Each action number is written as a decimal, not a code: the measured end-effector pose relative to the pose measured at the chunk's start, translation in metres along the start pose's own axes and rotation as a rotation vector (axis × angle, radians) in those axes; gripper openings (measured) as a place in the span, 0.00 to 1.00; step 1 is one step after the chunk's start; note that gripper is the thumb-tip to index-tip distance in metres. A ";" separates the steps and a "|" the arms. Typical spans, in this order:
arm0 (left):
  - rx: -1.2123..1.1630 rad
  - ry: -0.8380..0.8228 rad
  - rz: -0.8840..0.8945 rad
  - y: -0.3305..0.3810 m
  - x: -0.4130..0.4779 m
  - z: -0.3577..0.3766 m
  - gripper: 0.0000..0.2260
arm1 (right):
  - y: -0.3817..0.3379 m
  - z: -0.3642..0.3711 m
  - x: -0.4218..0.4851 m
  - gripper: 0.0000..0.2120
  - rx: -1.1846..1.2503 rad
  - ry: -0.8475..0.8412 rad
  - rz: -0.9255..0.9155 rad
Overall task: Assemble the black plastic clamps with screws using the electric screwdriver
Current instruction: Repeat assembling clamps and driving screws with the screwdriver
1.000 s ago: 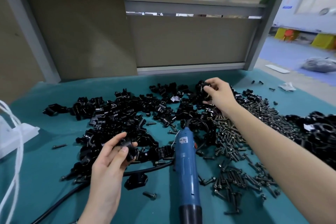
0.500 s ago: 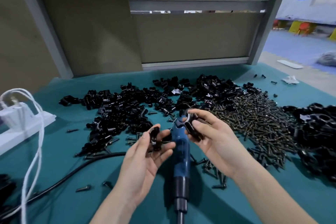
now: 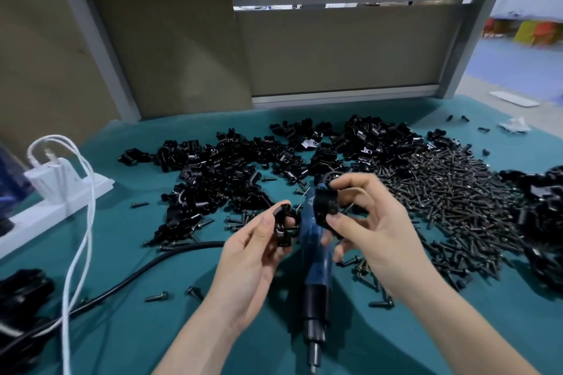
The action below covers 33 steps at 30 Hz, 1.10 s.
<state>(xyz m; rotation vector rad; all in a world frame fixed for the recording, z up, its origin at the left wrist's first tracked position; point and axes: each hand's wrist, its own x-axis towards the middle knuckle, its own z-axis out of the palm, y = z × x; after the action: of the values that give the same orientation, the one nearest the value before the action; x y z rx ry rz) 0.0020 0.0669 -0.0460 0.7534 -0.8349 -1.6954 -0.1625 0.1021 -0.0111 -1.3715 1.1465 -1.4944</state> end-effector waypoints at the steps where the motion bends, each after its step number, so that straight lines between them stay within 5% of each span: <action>1: -0.005 -0.005 0.001 0.001 0.000 -0.001 0.12 | 0.000 -0.002 0.000 0.20 -0.161 0.009 -0.090; 3: 0.001 -0.025 0.008 0.002 0.000 -0.002 0.12 | 0.001 -0.002 -0.001 0.21 -0.427 0.018 -0.253; 8: 0.034 -0.055 0.017 0.004 -0.002 0.000 0.15 | 0.009 0.004 -0.004 0.13 -0.647 -0.005 -0.484; 30: 0.027 -0.118 -0.028 0.003 -0.001 -0.003 0.10 | 0.013 0.005 -0.004 0.09 -0.598 -0.025 -0.617; 33: 0.016 -0.127 -0.032 0.003 0.000 -0.004 0.25 | 0.013 0.005 -0.004 0.08 -0.607 -0.022 -0.636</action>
<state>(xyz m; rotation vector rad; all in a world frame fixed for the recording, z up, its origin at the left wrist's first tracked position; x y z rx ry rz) 0.0069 0.0659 -0.0453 0.6781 -0.9293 -1.7819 -0.1574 0.1018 -0.0249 -2.3265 1.2756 -1.5996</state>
